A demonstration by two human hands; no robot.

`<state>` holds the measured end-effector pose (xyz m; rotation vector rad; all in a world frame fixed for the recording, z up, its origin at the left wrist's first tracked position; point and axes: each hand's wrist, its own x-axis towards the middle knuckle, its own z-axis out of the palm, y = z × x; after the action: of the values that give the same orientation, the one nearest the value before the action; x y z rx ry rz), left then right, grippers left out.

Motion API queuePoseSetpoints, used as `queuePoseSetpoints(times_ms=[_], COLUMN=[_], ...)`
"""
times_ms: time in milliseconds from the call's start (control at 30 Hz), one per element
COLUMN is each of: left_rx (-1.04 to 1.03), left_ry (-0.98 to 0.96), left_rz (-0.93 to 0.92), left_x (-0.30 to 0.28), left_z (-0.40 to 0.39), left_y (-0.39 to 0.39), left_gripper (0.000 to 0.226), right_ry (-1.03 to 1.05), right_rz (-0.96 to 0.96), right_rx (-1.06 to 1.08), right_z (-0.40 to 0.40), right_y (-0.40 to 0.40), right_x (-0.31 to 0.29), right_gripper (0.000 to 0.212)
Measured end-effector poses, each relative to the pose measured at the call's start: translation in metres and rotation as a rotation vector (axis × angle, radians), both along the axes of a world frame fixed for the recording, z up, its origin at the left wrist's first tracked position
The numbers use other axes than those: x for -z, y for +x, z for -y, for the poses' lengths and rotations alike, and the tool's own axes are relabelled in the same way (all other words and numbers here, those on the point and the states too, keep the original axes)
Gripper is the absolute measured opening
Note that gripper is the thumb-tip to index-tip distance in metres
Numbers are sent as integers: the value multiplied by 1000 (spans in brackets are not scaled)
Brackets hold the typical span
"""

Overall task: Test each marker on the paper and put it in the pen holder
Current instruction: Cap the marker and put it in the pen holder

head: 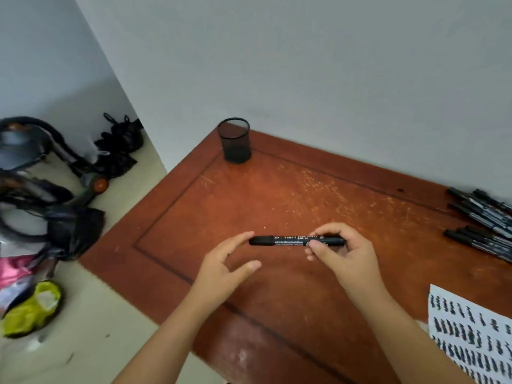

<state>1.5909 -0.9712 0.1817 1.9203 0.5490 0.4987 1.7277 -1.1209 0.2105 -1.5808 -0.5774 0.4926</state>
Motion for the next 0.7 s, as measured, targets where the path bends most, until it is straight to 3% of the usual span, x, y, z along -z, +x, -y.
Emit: queuePoseSetpoints(times_ms=[167,233,367,500,633,700], left_rx=[-16,-36,-66,-4,26,40], left_ry=[81,217,418,591,691,636], left_rz=[-46,-168,-508,-781,-836,-834], left_x=[6,20,54,77,83,81], left_z=[-94,-127,-175,-190,-192,-193], left_y=[3,9,14,12,11,11], left_gripper=[34,40,51,54,55,57], right_ry=[-18,-40,-97,-233,-465,-610], right_rz=[237,300,414,600,715,779], right_rx=[215,312,444,404,279,243], right_z=[-117,-168,-254,-301,-326,-329], right_y=[23,40,68,83,93,94], right_x=[-22,-28,-30,-12,8,16], right_gripper=[37,37,17,29,36,39])
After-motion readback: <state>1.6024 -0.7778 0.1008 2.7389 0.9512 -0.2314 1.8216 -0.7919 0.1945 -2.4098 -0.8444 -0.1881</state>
